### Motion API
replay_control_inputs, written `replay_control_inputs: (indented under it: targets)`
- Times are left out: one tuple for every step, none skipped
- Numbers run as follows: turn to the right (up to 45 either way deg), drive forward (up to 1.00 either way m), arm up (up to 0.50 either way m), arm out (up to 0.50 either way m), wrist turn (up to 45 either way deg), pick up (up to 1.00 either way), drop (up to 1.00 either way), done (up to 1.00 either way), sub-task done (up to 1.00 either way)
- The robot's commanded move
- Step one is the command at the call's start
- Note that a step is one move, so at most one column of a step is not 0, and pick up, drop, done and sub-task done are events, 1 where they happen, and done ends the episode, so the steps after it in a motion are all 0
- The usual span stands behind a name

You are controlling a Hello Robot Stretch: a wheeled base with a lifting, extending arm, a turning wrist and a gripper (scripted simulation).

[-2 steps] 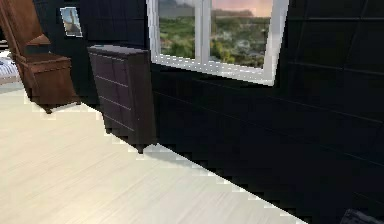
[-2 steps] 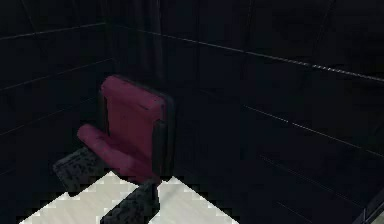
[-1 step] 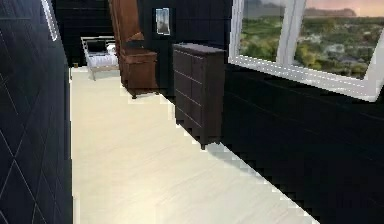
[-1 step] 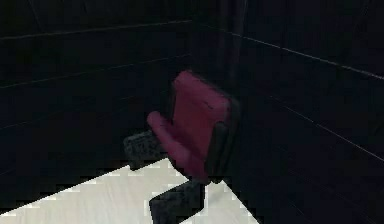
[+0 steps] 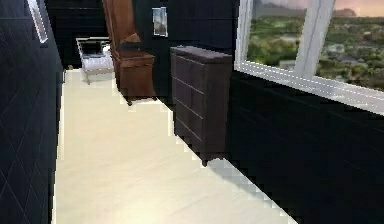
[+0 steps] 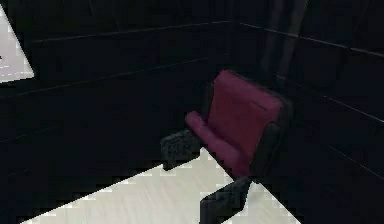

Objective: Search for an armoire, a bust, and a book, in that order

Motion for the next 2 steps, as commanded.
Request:
replay_control_inputs:
  targets:
    - [-24.0,0.00,0.00,0.00,0.0,0.00,0.00,0.00,0.00]
    - [0.0,1.00,0.00,0.00,0.0,0.00,0.00,0.00,0.00]
